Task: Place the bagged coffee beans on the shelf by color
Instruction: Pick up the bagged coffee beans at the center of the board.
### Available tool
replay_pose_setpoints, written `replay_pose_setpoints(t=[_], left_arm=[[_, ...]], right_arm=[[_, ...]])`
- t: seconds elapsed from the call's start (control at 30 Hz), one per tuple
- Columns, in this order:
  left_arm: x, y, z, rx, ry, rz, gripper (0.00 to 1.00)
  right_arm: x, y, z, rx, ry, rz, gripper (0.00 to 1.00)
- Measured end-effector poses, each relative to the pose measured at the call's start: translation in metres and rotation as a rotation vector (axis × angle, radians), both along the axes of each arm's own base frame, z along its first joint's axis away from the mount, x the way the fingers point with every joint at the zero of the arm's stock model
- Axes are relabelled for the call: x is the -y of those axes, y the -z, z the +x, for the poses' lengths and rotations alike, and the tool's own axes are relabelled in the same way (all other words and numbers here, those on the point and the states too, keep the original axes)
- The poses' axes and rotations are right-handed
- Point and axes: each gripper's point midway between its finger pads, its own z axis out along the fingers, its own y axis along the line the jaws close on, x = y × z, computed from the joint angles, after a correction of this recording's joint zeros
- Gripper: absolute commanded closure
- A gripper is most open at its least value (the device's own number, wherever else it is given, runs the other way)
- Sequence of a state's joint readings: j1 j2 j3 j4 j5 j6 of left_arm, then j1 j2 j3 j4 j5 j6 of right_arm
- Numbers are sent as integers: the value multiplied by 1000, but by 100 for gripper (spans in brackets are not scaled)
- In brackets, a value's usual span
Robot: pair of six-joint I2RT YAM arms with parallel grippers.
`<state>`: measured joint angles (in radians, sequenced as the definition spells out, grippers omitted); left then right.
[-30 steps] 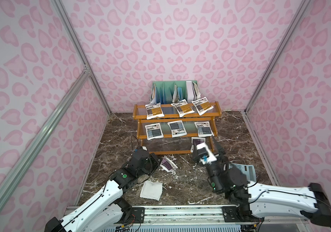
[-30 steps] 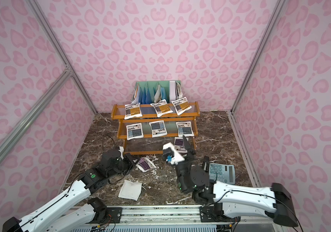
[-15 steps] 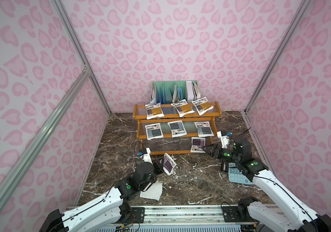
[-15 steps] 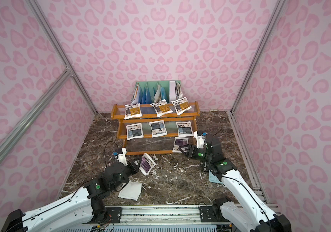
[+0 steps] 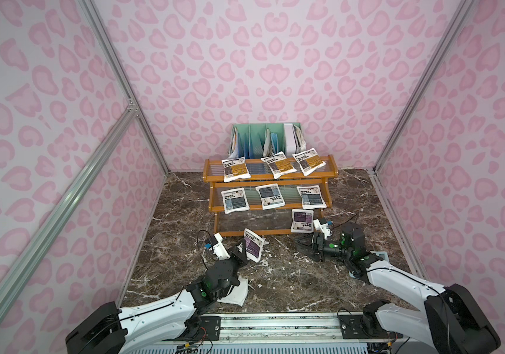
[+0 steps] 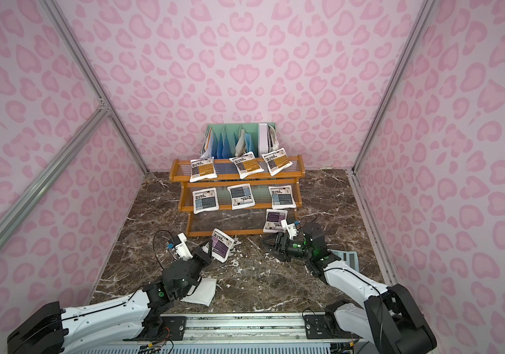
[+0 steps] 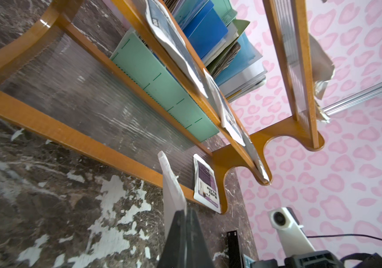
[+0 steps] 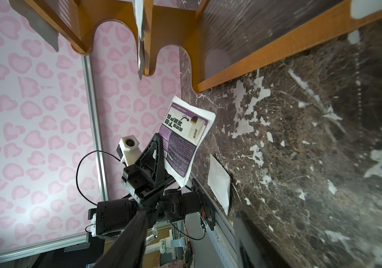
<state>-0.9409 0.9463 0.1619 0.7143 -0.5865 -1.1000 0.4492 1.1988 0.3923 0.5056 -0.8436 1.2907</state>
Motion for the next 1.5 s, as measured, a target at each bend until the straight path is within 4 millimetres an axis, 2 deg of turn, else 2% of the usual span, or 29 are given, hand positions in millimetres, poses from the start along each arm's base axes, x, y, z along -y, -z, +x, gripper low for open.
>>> replay_pose_setpoints(t=[0.17, 0.4, 0.53, 0.67, 0.8, 0.87, 0.97, 1.13, 1.23, 1.27, 1.3, 1.37, 1.4, 1.5], left_arm=[[19, -9, 11, 38, 12, -55, 100], [55, 4, 17, 40, 61, -145, 100], [83, -10, 16, 75, 106, -201, 100], [92, -19, 17, 93, 116, -230, 100], [91, -23, 17, 108, 108, -234, 100], [90, -24, 16, 113, 106, -231, 100], [87, -23, 17, 119, 92, -216, 100], [83, -24, 19, 131, 66, -227, 100], [82, -23, 20, 131, 58, -218, 100], [82, -23, 20, 134, 58, -212, 90], [82, -23, 20, 135, 59, -209, 71], [82, -21, 16, 134, 79, -200, 46], [82, -19, 13, 129, 93, -198, 41], [72, -7, 3, 99, 112, -189, 40]], right_arm=[[-14, -5, 12, 8, -11, 10, 38], [-38, 3, 16, -10, -52, 4, 39], [-44, 13, 16, -32, -56, -14, 40], [-48, 23, 12, -52, -67, -22, 43], [-47, 22, 13, -45, -56, -16, 56], [-47, 15, 13, -25, -53, -7, 63], [-48, 4, 15, 10, -44, 5, 70], [-50, -5, 19, 42, -32, 9, 95], [-50, -8, 21, 51, -25, 0, 100], [-50, -9, 21, 53, -26, -3, 100], [-50, -9, 21, 57, -28, -7, 100], [-49, -9, 22, 68, -32, -14, 100], [-48, -11, 23, 76, -34, -12, 100], [-44, -10, 25, 90, -46, -11, 100]])
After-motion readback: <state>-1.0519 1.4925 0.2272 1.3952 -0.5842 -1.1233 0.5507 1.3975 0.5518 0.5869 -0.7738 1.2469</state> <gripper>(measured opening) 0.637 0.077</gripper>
